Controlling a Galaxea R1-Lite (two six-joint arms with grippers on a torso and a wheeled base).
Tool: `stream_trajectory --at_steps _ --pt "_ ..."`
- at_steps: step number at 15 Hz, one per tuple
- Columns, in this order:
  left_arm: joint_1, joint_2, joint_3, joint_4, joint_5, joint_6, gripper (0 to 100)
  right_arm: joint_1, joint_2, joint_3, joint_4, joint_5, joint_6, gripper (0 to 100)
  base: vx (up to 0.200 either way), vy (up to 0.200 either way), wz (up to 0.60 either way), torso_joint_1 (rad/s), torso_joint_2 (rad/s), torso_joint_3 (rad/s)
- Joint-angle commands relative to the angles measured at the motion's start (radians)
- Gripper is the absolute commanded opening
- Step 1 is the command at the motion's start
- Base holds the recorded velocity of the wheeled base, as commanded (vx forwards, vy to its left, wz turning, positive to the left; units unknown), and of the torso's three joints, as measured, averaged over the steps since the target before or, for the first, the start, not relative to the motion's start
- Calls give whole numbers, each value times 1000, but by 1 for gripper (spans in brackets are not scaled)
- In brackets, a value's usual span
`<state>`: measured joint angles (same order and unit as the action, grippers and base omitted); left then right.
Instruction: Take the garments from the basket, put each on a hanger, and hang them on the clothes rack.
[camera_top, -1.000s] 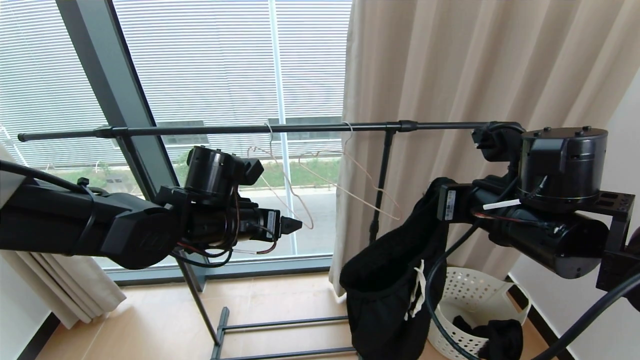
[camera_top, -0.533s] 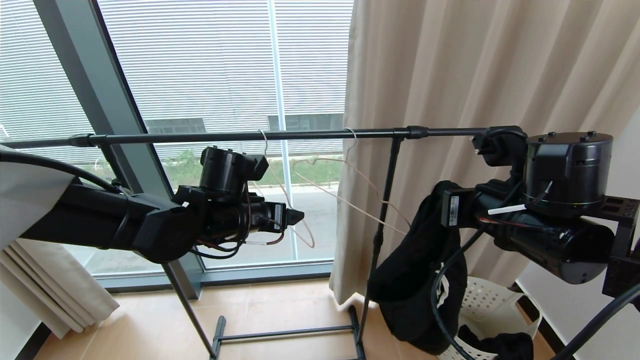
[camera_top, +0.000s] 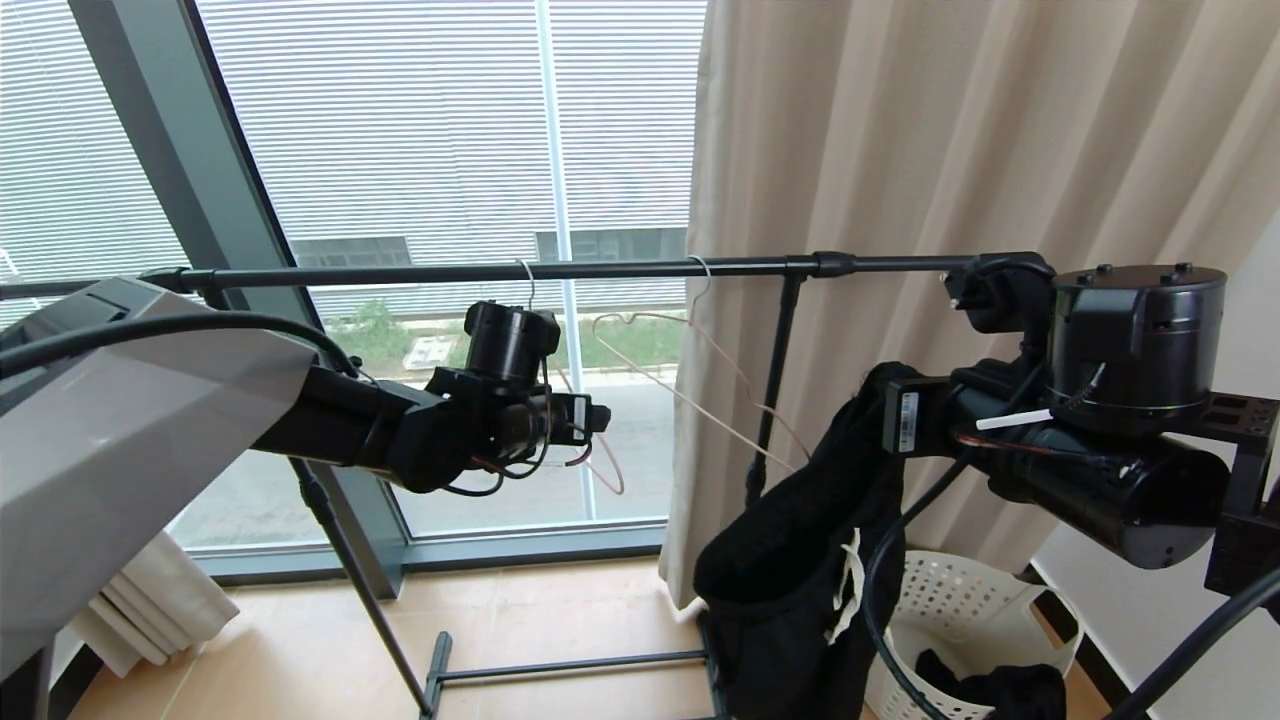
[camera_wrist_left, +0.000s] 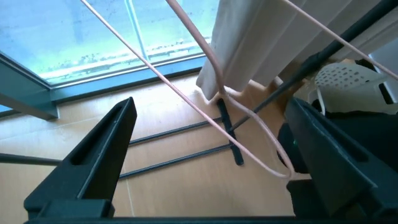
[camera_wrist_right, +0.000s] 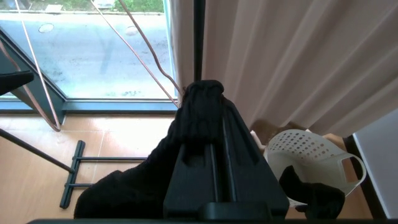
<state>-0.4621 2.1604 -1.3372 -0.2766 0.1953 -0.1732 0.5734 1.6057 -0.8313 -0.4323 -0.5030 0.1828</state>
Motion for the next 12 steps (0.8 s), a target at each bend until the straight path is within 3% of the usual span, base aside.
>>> stream_trajectory --at_steps 1,12 --pt "-1 61 -39 2 23 0 100 0 3 1 0 0 0 0 0 0 0 0 0 0" --pt "46 18 -8 48 162 1 100 2 3 1 0 -2 0 0 0 0 0 0 0 0"
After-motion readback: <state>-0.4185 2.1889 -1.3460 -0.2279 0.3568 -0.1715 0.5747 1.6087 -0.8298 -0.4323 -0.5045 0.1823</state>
